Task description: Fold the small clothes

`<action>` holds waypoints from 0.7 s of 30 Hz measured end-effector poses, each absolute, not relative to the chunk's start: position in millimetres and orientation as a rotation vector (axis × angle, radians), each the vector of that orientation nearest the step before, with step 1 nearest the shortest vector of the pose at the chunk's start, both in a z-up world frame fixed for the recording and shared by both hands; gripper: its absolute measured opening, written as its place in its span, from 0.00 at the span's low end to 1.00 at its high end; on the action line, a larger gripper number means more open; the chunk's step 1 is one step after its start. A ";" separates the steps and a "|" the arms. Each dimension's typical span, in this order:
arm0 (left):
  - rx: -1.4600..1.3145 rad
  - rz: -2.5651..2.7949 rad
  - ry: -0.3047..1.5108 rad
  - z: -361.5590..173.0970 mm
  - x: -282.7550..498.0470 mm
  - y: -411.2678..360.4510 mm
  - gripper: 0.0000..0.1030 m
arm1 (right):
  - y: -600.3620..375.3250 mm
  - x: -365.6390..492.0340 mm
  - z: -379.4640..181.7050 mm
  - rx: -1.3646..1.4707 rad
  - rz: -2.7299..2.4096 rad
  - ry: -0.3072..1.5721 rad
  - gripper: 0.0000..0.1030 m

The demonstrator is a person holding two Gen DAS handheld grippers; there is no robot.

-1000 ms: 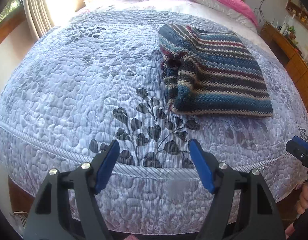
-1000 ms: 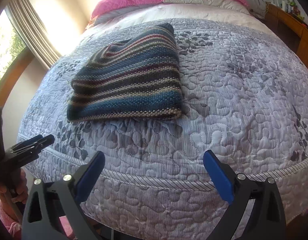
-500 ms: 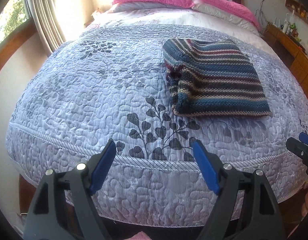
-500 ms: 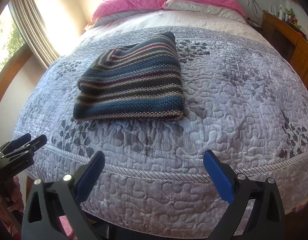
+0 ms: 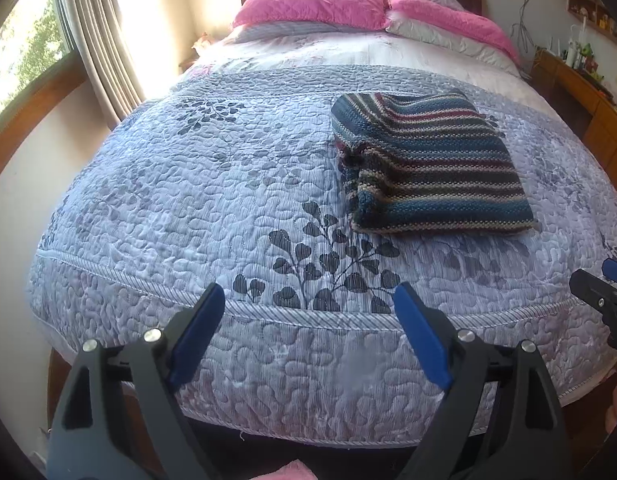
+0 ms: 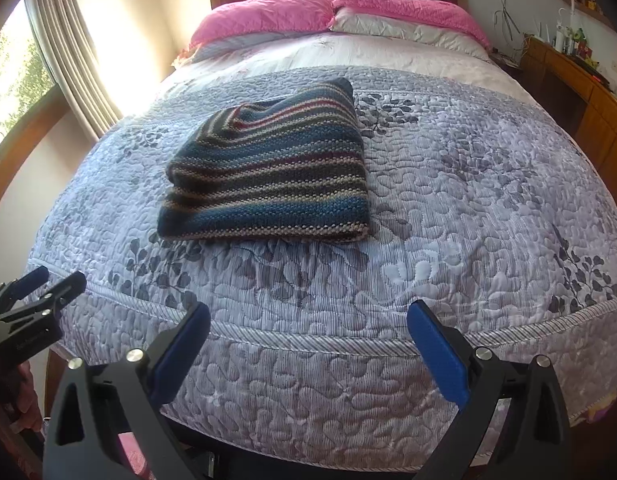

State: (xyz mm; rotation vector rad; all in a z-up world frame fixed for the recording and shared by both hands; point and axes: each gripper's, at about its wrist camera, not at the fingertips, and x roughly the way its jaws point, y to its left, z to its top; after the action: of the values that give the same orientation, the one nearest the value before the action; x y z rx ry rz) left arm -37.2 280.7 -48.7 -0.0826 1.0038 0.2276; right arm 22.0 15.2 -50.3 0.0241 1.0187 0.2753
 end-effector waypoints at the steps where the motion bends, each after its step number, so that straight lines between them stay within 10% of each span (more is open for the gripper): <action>1: -0.079 0.233 1.002 -48.7 -38.1 280.6 0.84 | 15.8 21.0 -50.4 0.023 0.277 1.018 0.96; 21: -0.079 0.247 1.013 -53.5 -42.8 281.3 0.87 | 20.5 18.3 -54.1 0.010 0.280 1.027 0.96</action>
State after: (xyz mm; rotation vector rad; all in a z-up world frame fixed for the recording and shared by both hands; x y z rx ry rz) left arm -42.8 281.3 -53.5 -0.0791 1.0131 0.2473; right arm 18.3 20.5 -54.1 0.0098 1.0275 0.2800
